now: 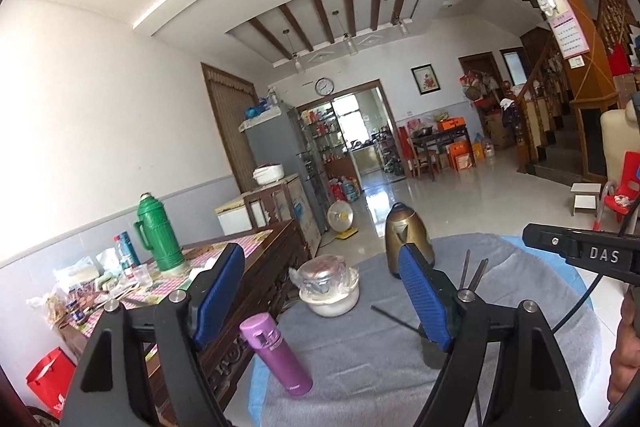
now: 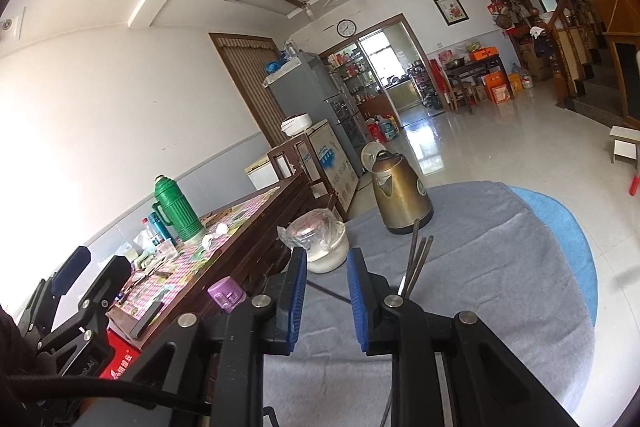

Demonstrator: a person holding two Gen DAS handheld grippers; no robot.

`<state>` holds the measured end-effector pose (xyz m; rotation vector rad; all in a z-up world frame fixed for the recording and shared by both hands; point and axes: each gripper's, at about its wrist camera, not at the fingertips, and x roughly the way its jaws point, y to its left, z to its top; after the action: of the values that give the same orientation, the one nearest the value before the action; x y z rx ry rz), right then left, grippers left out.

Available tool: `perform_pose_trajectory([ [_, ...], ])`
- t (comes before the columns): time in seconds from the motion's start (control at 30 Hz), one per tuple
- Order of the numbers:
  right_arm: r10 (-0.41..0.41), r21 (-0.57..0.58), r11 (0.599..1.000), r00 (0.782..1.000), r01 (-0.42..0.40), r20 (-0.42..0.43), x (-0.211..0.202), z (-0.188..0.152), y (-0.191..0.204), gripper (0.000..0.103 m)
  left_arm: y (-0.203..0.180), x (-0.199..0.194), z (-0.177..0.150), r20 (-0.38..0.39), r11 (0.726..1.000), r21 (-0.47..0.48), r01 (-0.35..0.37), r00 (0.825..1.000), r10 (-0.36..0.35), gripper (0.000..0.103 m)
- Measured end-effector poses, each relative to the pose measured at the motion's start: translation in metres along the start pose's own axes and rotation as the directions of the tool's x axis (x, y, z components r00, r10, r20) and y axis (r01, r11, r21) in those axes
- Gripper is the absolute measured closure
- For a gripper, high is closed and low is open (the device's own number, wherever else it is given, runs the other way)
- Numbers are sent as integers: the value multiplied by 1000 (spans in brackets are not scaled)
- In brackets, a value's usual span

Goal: Organize utensils

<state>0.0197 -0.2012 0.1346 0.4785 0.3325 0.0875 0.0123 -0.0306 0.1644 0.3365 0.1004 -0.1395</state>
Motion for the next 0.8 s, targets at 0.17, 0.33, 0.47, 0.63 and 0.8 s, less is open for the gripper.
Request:
perform_pose_trajectory([
  [0.17, 19, -8, 1000, 1000, -19, -15, -3, -10, 9, 80, 6, -5, -9, -42, 1000, -11, -25, 999, 25, 23],
  [0.33, 28, -5, 1000, 999, -28, -42, 0, -20, 13, 80, 11, -7, -17, -69, 999, -18, -40, 997, 39, 23],
  [0.47, 30, 13, 1000, 998, -29, -60, 3, -28, 11, 80, 14, -7, -20, -90, 998, -30, -48, 995, 45, 23],
  [0.63, 29, 22, 999, 996, -28, -81, 5, -35, 9, 80, 19, -6, -27, -115, 997, -46, -60, 992, 54, 23],
  [0.8, 28, 18, 999, 995, -26, -97, 6, -41, 8, 80, 23, -4, -35, -134, 996, -59, -72, 989, 63, 23],
])
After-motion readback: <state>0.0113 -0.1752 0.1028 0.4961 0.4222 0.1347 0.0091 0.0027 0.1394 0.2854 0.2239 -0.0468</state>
